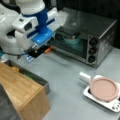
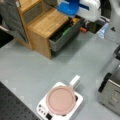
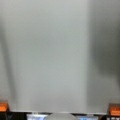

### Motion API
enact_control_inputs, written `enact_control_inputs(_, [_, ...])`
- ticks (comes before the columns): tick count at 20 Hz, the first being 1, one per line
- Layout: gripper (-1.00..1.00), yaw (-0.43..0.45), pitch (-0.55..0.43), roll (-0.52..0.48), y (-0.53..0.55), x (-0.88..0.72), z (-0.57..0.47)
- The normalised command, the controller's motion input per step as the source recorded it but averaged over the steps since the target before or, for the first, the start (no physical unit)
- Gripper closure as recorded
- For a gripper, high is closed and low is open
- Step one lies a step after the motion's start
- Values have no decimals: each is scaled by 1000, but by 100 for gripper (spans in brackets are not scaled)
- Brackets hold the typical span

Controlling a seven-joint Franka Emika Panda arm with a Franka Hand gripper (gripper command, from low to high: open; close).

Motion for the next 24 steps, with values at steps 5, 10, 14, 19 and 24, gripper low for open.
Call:
enact_control_inputs(5, [-100,6,-66,554,266,-107,-54])
enact_control_inputs(10, [-100,46,-88,493,353,-80,-27])
enact_control_inputs(14, [-100,96,-91,336,274,-146,-69])
enact_control_inputs(19, [-100,69,-71,161,394,-242,-98])
enact_control_inputs(24, [-100,-11,-105,1,626,-325,-127])
